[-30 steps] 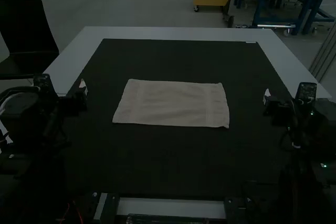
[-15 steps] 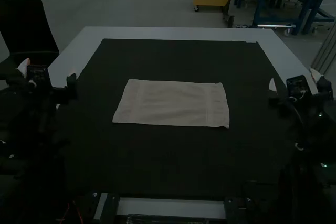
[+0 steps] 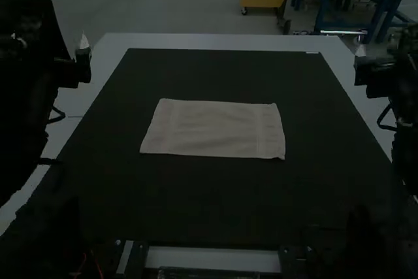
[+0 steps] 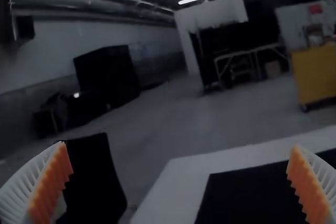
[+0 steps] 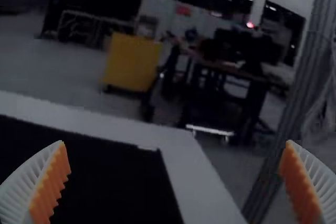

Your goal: Fold the towel.

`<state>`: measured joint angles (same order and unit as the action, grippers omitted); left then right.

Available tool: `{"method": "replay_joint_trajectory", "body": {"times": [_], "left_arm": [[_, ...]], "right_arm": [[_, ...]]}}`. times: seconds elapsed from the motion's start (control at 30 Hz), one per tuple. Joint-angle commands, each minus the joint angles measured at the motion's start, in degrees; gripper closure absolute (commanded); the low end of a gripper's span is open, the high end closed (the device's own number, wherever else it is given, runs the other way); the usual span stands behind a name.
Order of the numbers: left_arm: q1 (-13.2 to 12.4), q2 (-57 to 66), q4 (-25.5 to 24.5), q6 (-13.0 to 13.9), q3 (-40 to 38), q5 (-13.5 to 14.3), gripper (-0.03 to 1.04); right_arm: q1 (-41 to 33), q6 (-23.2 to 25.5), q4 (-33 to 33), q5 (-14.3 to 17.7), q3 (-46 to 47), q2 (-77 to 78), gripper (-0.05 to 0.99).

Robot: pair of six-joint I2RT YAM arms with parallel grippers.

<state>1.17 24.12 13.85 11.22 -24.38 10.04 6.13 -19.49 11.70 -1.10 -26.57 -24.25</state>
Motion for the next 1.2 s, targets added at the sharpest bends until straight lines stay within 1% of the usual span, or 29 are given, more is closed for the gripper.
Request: {"method": "replay_joint_trajectory", "body": {"times": [0.0, 0.07, 0.13, 0.17, 0.2, 0.23, 0.3, 0.33, 0.37, 0.4, 0.43, 0.53, 0.57, 0.6, 0.63, 0.67, 0.7, 0.73, 0.77, 0.8, 0.83, 0.87, 0.93, 1.03, 1.17], "left_arm": [[-0.1, 12.0, -0.6, -6.3, -7.4, -2.2, 0.04], [-1.1, 19.0, -1.2, -6.9, -11.0, -2.7, 0.06], [-2.1, 25.4, -4.0, -8.0, -13.5, -3.4, 0.07], [-2.7, 28.3, -5.5, -9.7, -14.4, -4.5, 0.07], [-3.2, 30.7, -6.7, -10.6, -14.7, -5.8, 0.07], [-3.5, 32.8, -7.2, -10.6, -14.6, -6.0, 0.07], [-3.5, 35.7, -7.6, -10.6, -14.0, -6.1, 0.06], [-3.5, 36.4, -7.6, -10.6, -13.3, -6.1, 0.06], [-3.4, 36.9, -7.5, -10.7, -12.4, -6.2, 0.06], [-3.3, 37.3, -7.3, -10.7, -11.3, -6.1, 0.06], [-3.2, 37.6, -7.2, -10.7, -10.2, -6.0, 0.06], [-3.0, 39.0, -6.5, -11.0, -6.5, -6.9, 0.06], [-2.9, 39.8, -5.6, -12.3, -5.2, -9.6, 0.06], [-2.8, 40.6, -5.2, -13.0, -4.6, -13.1, 0.06], [-2.8, 41.6, -4.9, -13.2, -4.3, -18.6, 0.06], [-3.1, 43.0, -4.2, -13.6, -3.9, -20.7, 0.05], [-3.2, 44.9, -3.2, -13.6, -3.8, -22.1, 0.05], [-3.4, 47.1, -2.4, -14.1, -3.9, -25.0, 0.05], [-3.6, 49.4, -1.6, -16.2, -4.0, -28.0, 0.05], [-4.1, 51.6, 0.0, -17.4, -4.1, -29.6, 0.05], [-4.9, 53.7, 1.0, -17.4, -4.4, -31.4, 0.05], [-5.5, 55.7, 2.1, -17.4, -4.5, -32.6, 0.05], [-5.8, 58.8, 3.8, -15.4, -5.0, -34.1, 0.05], [-5.8, 61.8, 8.3, -15.3, -5.0, -36.7, 0.05], [-5.7, 66.8, 14.6, -15.9, -5.4, -36.1, 0.05]], "right_arm": [[0.6, 11.4, -0.7, -1.0, -6.0, -10.7, 0.02], [0.5, 12.6, -1.0, -1.6, -8.0, -16.6, 0.02], [0.5, 15.0, -1.0, -1.6, -8.7, -22.2, 0.02], [0.5, 16.3, -1.0, -1.6, -8.7, -25.2, 0.02], [0.4, 17.6, -1.2, -1.7, -8.7, -28.3, 0.02], [0.4, 18.9, -1.9, -1.7, -8.6, -31.3, 0.02], [0.4, 18.9, -3.4, -2.5, -7.9, -36.9, 0.02], [0.5, 19.0, -4.3, -3.6, -7.5, -39.2, 0.03], [0.5, 19.0, -4.8, -5.9, -7.0, -41.1, 0.02], [0.4, 19.5, -5.0, -9.1, -6.6, -42.5, 0.03], [0.4, 20.4, -5.1, -10.8, -5.9, -43.2, 0.03], [0.0, 20.7, -4.3, -11.9, -3.5, -43.1, 0.03], [-0.3, 20.6, -3.1, -11.8, -3.0, -43.0, 0.03], [-0.8, 20.4, -2.5, -11.9, -2.4, -43.0, 0.03], [-1.4, 19.7, -2.2, -11.9, -2.1, -43.0, 0.03], [-2.2, 19.1, -1.9, -11.6, -1.6, -43.2, 0.02], [-3.2, 19.0, -1.2, -11.5, -1.2, -43.4, 0.02], [-4.2, 19.0, -0.5, -11.3, -1.1, -43.9, 0.02], [-5.2, 19.1, 0.6, -11.0, -1.1, -44.7, 0.02], [-6.1, 19.0, 0.9, -11.0, -1.2, -45.7, 0.02], [-6.7, 19.0, 1.0, -11.5, -1.3, -46.9, 0.02], [-7.4, 19.0, 1.0, -11.9, -1.3, -48.3, 0.03], [-8.7, 19.0, 1.7, -12.5, -1.4, -50.9, 0.03], [-10.1, 19.2, 4.8, -13.0, -1.4, -54.5, 0.03], [-11.5, 19.2, 8.7, -13.3, -2.4, -58.3, 0.03]]}}
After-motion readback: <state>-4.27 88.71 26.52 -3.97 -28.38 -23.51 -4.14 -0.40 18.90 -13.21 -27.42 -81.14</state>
